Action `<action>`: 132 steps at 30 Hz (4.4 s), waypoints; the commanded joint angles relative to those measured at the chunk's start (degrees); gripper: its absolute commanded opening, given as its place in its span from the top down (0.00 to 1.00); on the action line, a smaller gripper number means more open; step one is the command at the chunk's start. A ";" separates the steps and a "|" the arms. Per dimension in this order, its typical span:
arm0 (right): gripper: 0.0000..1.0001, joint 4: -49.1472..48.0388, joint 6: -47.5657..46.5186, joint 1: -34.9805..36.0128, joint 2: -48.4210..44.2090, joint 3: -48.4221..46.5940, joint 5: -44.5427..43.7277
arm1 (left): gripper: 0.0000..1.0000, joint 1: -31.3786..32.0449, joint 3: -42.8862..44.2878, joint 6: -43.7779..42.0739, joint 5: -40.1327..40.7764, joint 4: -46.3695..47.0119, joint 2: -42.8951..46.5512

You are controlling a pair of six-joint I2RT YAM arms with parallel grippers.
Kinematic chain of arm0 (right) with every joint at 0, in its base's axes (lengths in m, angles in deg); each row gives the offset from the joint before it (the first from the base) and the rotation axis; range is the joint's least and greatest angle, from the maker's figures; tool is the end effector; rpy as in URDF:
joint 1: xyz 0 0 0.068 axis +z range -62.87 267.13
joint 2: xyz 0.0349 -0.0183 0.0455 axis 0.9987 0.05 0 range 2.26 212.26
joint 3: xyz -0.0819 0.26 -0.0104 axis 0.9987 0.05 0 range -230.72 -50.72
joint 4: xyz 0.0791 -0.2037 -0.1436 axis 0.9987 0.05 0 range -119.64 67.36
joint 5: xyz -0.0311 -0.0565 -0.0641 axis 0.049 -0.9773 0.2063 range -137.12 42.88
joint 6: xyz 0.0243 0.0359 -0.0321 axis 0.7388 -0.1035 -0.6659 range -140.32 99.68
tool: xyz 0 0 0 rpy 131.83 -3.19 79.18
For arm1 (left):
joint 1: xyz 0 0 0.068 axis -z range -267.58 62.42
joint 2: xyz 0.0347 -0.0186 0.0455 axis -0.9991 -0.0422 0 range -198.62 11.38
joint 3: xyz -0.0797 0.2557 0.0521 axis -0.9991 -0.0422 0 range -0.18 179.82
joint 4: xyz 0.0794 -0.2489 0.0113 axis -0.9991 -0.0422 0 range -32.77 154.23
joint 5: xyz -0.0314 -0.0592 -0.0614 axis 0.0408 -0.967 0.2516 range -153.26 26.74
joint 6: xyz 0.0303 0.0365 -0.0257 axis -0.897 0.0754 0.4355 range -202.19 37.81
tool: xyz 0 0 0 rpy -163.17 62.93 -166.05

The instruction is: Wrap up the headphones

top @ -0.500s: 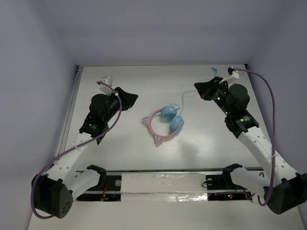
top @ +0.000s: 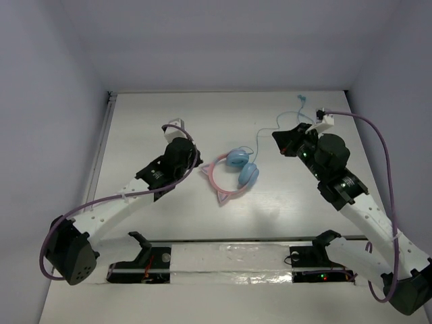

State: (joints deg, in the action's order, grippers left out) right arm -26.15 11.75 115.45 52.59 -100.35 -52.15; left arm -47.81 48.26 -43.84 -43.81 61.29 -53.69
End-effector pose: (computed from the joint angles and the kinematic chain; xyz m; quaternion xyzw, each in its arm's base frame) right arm 0.1832 0.0952 0.3657 0.0538 0.7304 0.3143 0.6040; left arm 0.2090 -0.1585 0.3043 -0.0873 0.8064 -0.2510 0.5282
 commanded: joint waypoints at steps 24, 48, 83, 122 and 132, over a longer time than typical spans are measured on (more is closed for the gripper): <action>0.47 -1.64 -0.70 2.45 0.65 2.17 7.32 | 0.62 11.82 2.96 12.90 4.99 -3.48 -26.76; 0.47 -4.89 0.45 3.59 5.48 1.55 6.27 | 0.61 3.74 0.77 -1.78 3.77 0.21 -31.68; 0.72 -18.44 -19.76 2.72 7.94 -1.78 21.91 | 1.00 -12.79 33.37 -28.86 -17.06 -27.73 -5.94; 0.14 -1.21 -37.34 -6.43 22.62 -14.80 29.61 | 1.00 -17.53 60.09 -26.66 -36.84 -31.95 -11.47; 0.13 -6.92 -38.58 -6.96 29.39 -17.87 24.55 | 1.00 -17.53 63.00 -26.04 -41.06 -33.18 -11.03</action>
State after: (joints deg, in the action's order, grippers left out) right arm -28.86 -25.19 109.09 81.90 -114.20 -25.77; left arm -64.95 107.63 -72.03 -81.67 24.46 -68.01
